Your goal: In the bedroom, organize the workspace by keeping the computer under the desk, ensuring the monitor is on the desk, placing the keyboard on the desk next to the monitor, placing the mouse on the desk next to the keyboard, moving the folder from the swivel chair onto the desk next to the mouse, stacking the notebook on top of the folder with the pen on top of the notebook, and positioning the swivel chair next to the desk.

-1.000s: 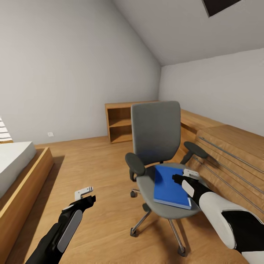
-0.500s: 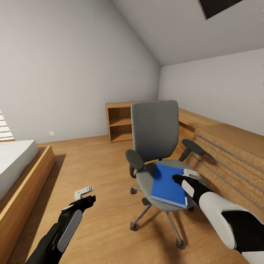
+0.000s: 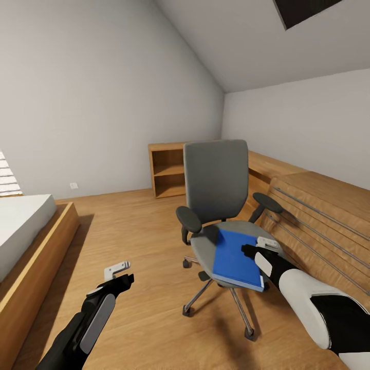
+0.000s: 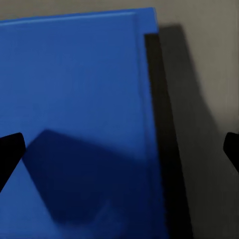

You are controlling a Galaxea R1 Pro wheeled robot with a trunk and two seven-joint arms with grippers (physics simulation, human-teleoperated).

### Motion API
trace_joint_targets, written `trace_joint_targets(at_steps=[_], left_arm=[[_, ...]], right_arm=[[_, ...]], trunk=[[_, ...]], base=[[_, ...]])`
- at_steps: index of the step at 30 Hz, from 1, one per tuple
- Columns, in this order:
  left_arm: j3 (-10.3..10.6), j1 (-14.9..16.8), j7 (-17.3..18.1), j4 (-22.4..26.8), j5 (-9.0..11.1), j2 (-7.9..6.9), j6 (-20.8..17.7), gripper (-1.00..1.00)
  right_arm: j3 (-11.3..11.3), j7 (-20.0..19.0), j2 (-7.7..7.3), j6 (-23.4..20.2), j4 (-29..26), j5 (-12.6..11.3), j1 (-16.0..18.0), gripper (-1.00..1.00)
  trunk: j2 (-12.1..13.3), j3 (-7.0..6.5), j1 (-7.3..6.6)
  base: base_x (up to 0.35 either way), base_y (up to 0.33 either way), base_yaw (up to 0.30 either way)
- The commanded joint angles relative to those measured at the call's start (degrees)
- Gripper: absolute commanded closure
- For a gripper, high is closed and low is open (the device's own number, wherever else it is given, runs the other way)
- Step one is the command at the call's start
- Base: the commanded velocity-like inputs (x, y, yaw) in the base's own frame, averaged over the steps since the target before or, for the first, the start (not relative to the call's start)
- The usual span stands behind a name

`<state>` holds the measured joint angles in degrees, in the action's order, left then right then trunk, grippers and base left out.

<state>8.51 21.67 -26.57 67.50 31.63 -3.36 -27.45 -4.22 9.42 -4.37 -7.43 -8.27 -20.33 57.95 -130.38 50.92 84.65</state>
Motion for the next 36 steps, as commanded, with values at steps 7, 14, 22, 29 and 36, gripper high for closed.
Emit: trace_joint_targets(at_steps=[7, 14, 22, 29, 36], left_arm=[[0.2, 0.0, -0.6, 0.1, 0.6, -0.07, -0.1, -1.0], [0.2, 0.0, -0.6, 0.1, 0.6, -0.07, -0.1, -1.0], [0.2, 0.0, -0.6, 0.1, 0.6, -0.07, -0.1, -1.0], [0.3, 0.0, -0.6, 0.1, 0.6, -0.07, -0.1, -1.0], [0.3, 0.0, -0.6, 0.1, 0.5, -0.03, -0.1, -1.0]], right_arm=[[-0.6, 0.3, -0.07, -0.4, 0.6, -0.7, 0.0, -1.0], [-0.5, 0.3, -0.05, -0.4, 0.7, -0.7, 0.0, -1.0], [-0.5, 0.3, -0.06, -0.4, 0.7, -0.7, 0.0, -1.0], [-0.5, 0.3, -0.09, -0.4, 0.7, -0.7, 0.0, -1.0], [-0.5, 0.3, -0.07, -0.4, 0.6, -0.7, 0.0, -1.0]], trunk=[[0.0, 0.07, -0.01], [0.0, 0.07, -0.01], [0.4, -0.11, -0.23], [3.2, -1.37, -1.76], [6.0, -2.62, -3.3]], base=[[-0.164, 0.0, 0.0], [-0.062, 0.0, 0.0], [-0.004, 0.0, 0.0], [0.0, 0.0, 0.0], [0.0, 0.0, 0.0]])
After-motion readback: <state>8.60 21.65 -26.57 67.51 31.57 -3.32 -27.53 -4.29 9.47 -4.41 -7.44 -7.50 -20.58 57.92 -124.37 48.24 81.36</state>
